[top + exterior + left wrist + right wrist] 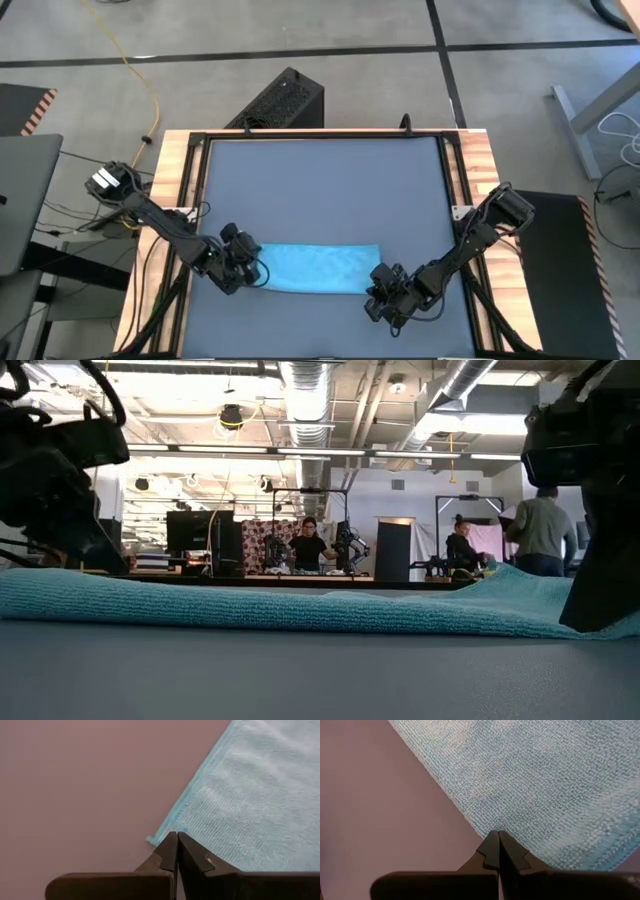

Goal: Roll towel
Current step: Fold the blue towel

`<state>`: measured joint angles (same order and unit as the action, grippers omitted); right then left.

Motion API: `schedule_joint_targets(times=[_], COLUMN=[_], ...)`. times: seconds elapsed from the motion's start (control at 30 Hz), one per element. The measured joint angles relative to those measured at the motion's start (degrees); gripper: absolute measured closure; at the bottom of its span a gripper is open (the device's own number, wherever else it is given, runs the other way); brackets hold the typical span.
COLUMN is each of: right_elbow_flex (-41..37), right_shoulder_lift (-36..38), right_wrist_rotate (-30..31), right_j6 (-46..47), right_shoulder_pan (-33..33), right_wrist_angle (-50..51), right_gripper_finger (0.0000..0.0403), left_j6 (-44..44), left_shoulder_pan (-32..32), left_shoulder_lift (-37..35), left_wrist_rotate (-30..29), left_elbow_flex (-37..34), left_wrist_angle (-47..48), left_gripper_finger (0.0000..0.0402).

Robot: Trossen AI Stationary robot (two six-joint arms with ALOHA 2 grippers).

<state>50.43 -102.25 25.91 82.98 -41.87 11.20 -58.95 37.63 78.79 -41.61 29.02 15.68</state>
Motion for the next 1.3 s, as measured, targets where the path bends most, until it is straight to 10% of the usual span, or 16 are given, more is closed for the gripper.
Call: schedule_joint_targets(times=[0.23, 0.37, 0.87, 1.0, 1.3], right_elbow_flex=[0.0, 0.0, -0.1, -0.1, -0.1], right_shoulder_lift=[0.0, -0.1, 0.1, 0.4, 0.7], right_wrist_rotate=[-0.1, -0.2, -7.1, -9.3, -9.5], right_j6=[0.1, 0.0, -8.0, -9.3, -9.5], right_shoulder_pan=[0.0, 0.3, 5.0, 5.9, 6.0], right_wrist_angle=[0.2, 0.7, 2.6, 2.4, 2.3], right_gripper_finger=[0.0386, 0.0386, 0.0386, 0.0386, 0.0386], left_j6=[5.4, 17.9, -0.4, 7.7, 6.5], left_shoulder_pan=[0.3, 0.8, 9.0, 11.7, 11.3], left_shoulder_lift=[-3.3, -1.2, 18.7, 19.8, 13.2], left_wrist_rotate=[-1.2, 9.3, 14.9, 12.5, 3.5], left_elbow_flex=[0.0, 0.2, 5.5, 8.9, 14.7], left_wrist_angle=[-9.3, -27.2, -28.5, -32.7, -8.9], left_gripper_finger=[0.0401, 0.0401, 0.0401, 0.0401, 0.0401])
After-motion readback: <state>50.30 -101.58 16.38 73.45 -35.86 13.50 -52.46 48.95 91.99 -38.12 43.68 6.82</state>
